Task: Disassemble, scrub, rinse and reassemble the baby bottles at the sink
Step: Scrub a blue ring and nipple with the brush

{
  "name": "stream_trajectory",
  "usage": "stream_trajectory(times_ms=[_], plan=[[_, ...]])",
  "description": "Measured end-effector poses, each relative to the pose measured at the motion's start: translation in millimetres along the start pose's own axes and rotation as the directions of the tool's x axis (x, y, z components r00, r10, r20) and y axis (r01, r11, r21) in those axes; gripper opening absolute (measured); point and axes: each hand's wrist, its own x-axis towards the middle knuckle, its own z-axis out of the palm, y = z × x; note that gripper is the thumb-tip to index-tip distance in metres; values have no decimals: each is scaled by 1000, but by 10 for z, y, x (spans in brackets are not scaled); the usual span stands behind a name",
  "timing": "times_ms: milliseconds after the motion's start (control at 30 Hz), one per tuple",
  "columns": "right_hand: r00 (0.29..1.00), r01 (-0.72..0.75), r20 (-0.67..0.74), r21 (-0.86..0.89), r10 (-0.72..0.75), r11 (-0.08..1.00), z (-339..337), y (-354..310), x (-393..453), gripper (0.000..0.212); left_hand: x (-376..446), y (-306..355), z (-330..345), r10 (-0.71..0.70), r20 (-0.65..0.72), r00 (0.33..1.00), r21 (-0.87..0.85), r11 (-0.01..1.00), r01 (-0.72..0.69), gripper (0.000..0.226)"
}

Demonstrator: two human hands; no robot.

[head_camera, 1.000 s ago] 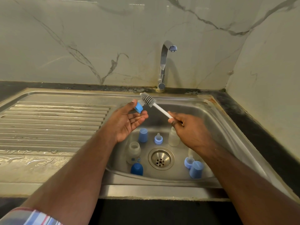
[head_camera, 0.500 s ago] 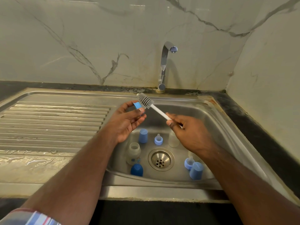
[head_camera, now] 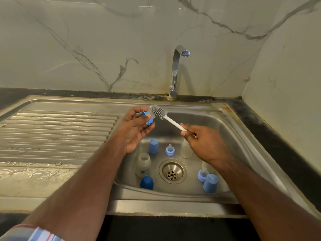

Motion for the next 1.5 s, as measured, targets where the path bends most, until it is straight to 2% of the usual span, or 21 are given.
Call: stream_trajectory(times_ms=[67, 200, 300, 400, 567, 700, 800, 967, 1133, 1333, 1500], plan=[[999, -36, -29, -39, 35, 999, -44, 33, 28, 38, 16, -22, -16, 10, 6, 1000, 36, 999, -11, 23], [1000, -12, 9, 62, 12, 998, -22, -29, -42, 37, 60, -42, -19, 24, -49, 999, 59, 998, -21, 40], [1000, -10, 14, -1, 10, 1000, 3, -35, -24, 36, 78, -36, -32, 27, -79, 997, 64, 998, -22, 41], [998, -59, -24, -64, 57, 996, -50, -2, 17, 38, 73, -34, -26, 35, -71, 997, 89, 996, -29, 41], [1000, 11, 18, 26, -11, 1000, 5, -65, -60, 36, 74, -39, -36, 50, -49, 998, 139, 989, -43, 44], [998, -64, -17, -41, 63, 997, -42, -4, 20, 38, 64, -46, -49, 50, -34, 998, 178, 983, -43, 46], [1000, -29, 1, 26, 29, 999, -47, -30, -44, 37, 62, -50, -55, 56, -23, 998, 191, 980, -51, 48], [998, -60, 1, -50, 60, 997, -86, -3, 5, 39, 43, -31, -43, 52, -13, 999, 182, 982, -49, 49], [999, -46, -11, 50, 47, 998, -88, 3, -22, 37, 49, -16, -45, 11, -11, 1000, 113, 994, -9, 46], [998, -65, -7, 82, 66, 994, -84, -10, -17, 35, 48, -19, -58, 26, -35, 999, 93, 995, -23, 25], [997, -75, 4, 68, 75, 995, -79, -46, -28, 25, 72, -39, -37, -2, -77, 997, 105, 994, 11, 44]])
